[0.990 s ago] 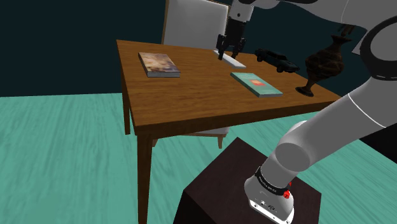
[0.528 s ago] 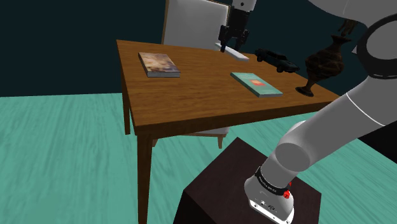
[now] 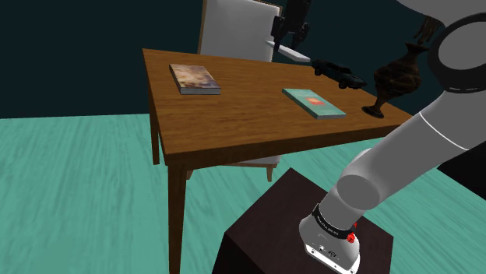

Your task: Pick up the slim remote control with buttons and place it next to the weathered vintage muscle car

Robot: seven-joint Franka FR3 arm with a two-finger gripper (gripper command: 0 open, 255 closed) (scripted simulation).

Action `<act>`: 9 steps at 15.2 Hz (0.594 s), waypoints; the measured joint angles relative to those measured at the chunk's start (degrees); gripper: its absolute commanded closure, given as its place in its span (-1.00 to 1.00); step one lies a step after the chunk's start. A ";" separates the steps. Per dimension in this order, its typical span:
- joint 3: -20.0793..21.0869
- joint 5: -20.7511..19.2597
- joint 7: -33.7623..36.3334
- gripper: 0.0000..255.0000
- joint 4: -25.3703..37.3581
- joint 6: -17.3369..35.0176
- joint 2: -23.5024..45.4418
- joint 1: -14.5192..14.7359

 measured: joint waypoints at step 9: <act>-6.20 -1.71 -9.76 1.00 1.30 -1.25 -0.35 -3.50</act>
